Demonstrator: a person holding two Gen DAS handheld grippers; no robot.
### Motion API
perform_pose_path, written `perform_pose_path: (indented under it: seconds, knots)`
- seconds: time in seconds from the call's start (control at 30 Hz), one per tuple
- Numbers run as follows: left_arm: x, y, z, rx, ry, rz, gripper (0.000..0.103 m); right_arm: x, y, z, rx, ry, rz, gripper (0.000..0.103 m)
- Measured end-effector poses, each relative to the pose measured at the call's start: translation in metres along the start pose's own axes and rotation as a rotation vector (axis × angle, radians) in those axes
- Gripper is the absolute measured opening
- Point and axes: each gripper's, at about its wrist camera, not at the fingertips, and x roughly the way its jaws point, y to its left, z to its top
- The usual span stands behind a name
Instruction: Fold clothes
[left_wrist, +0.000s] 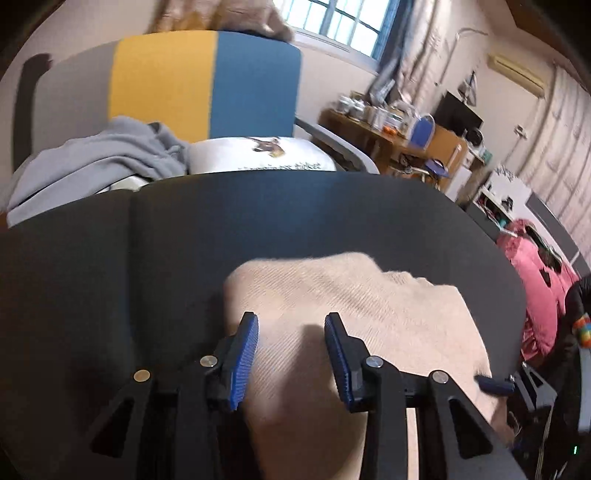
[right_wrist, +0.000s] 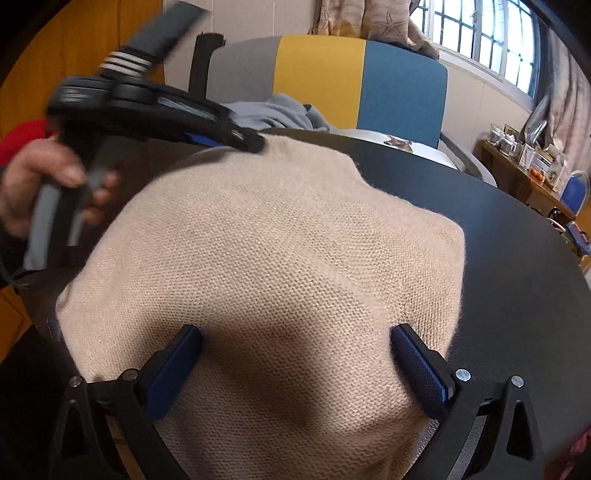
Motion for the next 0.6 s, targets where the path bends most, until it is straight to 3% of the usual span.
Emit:
perform_pose_path:
  seconds: [0.17, 0.33, 0.4, 0.43, 0.53, 0.6]
  knots:
    - [-0.020, 0.020, -0.027, -0.062, 0.031, -0.093, 0.043, -0.003, 0.000, 0.007, 0.007, 0.042, 0.004, 0.103]
    - [-0.027, 0.044, -0.053, -0.172, 0.073, -0.262, 0.047, -0.031, -0.037, 0.005, 0.167, 0.007, 0.169, 0.103]
    - [-0.027, 0.050, -0.060, -0.207, 0.069, -0.275, 0.049, -0.040, -0.062, 0.001, 0.279, -0.009, 0.256, 0.103]
    - [-0.027, 0.053, -0.063, -0.224, 0.065, -0.279, 0.050, -0.041, -0.072, -0.001, 0.302, 0.003, 0.249, 0.103]
    - [-0.025, 0.053, -0.062, -0.216, 0.056, -0.265, 0.051, -0.027, -0.088, 0.004, 0.237, 0.093, 0.054, 0.103]
    - [-0.023, 0.050, -0.059, -0.199, 0.056, -0.257, 0.051, -0.020, -0.090, 0.013, 0.185, 0.112, -0.021, 0.103]
